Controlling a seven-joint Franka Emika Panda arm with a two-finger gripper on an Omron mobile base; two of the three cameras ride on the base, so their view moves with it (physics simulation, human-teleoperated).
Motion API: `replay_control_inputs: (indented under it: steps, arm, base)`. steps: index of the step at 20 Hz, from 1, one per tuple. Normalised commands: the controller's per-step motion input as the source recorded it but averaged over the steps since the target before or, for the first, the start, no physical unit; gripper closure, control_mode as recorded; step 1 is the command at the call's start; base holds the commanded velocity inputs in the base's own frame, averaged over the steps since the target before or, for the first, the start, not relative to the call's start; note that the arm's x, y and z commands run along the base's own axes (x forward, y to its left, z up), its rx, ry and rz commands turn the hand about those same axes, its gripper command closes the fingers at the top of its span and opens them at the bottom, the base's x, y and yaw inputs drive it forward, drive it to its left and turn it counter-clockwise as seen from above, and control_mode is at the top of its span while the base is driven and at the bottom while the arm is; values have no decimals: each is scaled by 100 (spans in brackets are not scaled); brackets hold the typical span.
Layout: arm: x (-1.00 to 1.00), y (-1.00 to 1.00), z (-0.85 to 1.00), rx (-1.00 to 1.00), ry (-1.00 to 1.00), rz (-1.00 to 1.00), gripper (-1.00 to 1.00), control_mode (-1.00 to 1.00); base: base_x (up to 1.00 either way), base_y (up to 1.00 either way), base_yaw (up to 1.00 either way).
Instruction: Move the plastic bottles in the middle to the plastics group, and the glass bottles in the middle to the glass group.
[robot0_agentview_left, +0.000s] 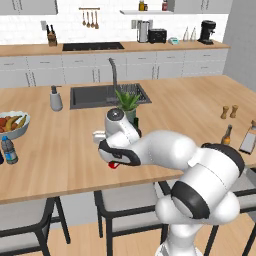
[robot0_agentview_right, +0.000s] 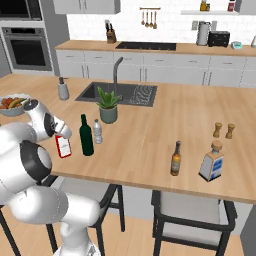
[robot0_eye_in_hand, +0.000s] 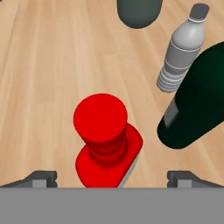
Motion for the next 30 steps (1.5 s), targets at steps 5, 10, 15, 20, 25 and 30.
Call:
replay_control_inputs:
  steps: [5, 10, 15, 20, 25, 30]
  arm:
    - [0, 0, -15, 0, 0, 0, -100, -100]
    - [2, 0, -10, 0, 0, 0, -100, -100]
    - [5, 0, -5, 0, 0, 0, -100, -100]
    - [16, 0, -8, 0, 0, 0, -100, -100]
    - [1, 0, 0, 0, 0, 0, -100, -100]
    - [0, 0, 0, 0, 0, 0, 100, -100]
  base:
    - [0, 0, 0]
    - [0, 0, 0]
    - [0, 0, 0]
    - [0, 0, 0]
    - [0, 0, 0]
    - [0, 0, 0]
